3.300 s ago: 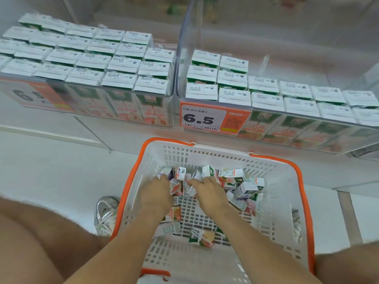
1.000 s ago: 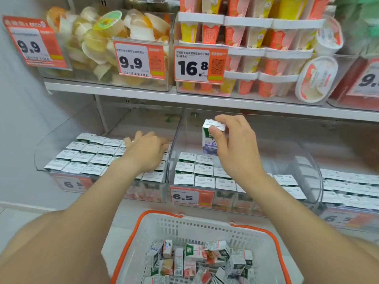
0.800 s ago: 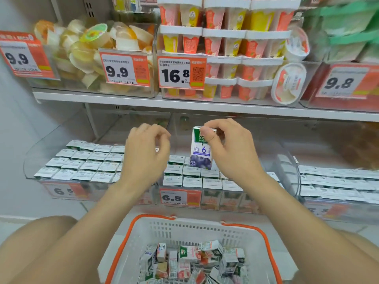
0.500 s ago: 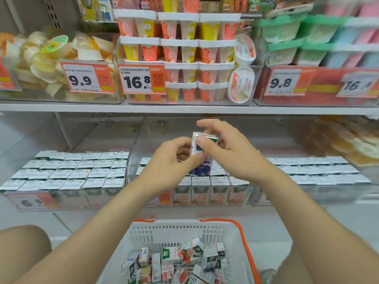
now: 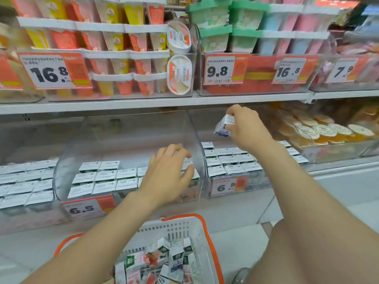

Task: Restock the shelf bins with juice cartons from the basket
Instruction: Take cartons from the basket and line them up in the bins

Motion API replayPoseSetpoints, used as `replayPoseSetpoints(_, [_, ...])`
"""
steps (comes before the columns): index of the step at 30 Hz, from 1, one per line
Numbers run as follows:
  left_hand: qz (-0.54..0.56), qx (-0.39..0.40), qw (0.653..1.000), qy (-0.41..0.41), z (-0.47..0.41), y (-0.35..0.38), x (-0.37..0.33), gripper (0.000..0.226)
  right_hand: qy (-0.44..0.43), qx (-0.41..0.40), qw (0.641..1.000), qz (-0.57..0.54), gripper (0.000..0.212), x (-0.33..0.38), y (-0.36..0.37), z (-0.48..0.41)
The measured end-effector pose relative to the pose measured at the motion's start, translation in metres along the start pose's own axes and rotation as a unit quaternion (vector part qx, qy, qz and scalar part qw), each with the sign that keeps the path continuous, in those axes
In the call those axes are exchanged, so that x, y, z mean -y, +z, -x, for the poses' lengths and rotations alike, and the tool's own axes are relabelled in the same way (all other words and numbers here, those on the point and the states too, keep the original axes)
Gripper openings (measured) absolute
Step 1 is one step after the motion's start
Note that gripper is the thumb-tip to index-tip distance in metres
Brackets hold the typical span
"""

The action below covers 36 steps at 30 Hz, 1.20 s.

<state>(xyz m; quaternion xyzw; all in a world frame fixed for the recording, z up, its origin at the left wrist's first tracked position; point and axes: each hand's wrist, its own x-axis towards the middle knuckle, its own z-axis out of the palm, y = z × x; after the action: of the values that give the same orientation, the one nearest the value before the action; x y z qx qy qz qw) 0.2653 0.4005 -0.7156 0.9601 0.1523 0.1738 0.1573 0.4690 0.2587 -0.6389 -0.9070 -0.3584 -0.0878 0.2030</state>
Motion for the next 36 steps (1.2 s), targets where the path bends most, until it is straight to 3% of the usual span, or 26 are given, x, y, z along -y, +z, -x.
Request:
replayPoseSetpoints(4, [-0.043, -0.003, 0.999, 0.006, 0.002, 0.018, 0.008, 0.036, -0.035, 0.066, 0.996, 0.040, 0.041, -0.016, 0.037, -0.009])
replayPoseSetpoints(8, [-0.036, -0.005, 0.999, 0.001, 0.000, 0.023, 0.010, 0.034, -0.046, 0.180, 0.981, 0.059, 0.035, -0.024, 0.054, -0.020])
replayPoseSetpoints(12, [-0.016, -0.002, 1.000, -0.011, -0.002, 0.024, 0.012, 0.034, -0.011, 0.224, 0.974, 0.043, 0.055, -0.018, 0.052, -0.019])
replayPoseSetpoints(15, [-0.012, -0.013, 1.000, -0.009, -0.001, 0.023, 0.011, 0.033, -0.005, 0.189, 0.981, 0.052, 0.046, -0.001, 0.046, -0.008])
replayPoseSetpoints(17, [-0.013, -0.042, 0.999, 0.015, 0.004, 0.021, 0.011, 0.029, -0.040, 0.089, 0.994, 0.043, 0.039, 0.020, 0.036, 0.009])
replayPoseSetpoints(20, [-0.048, -0.113, 0.989, 0.084, 0.022, 0.010, 0.010, 0.023, -0.084, -0.032, 0.994, -0.066, 0.026, 0.070, 0.021, 0.060])
replayPoseSetpoints(23, [-0.047, -0.166, 0.975, 0.138, 0.062, 0.000, 0.018, 0.010, -0.128, 0.067, 0.989, -0.025, 0.022, 0.111, 0.019, 0.117])
replayPoseSetpoints(26, [-0.048, -0.091, 0.984, 0.147, 0.118, 0.013, 0.045, 0.016, -0.161, 0.218, 0.962, 0.018, 0.026, 0.134, 0.031, 0.159])
replayPoseSetpoints(28, [-0.068, 0.016, 0.989, 0.131, 0.152, 0.029, 0.067, 0.021, -0.200, 0.289, 0.934, 0.057, 0.035, 0.141, 0.051, 0.176])
replayPoseSetpoints(32, [-0.098, 0.224, 0.969, 0.031, 0.186, 0.064, 0.098, 0.034, -0.218, 0.382, 0.892, 0.102, 0.034, 0.140, 0.113, 0.197])
replayPoseSetpoints(36, [-0.071, 0.308, 0.948, -0.029, 0.206, 0.093, 0.113, 0.024, -0.169, 0.459, 0.863, 0.122, 0.027, 0.119, 0.175, 0.202])
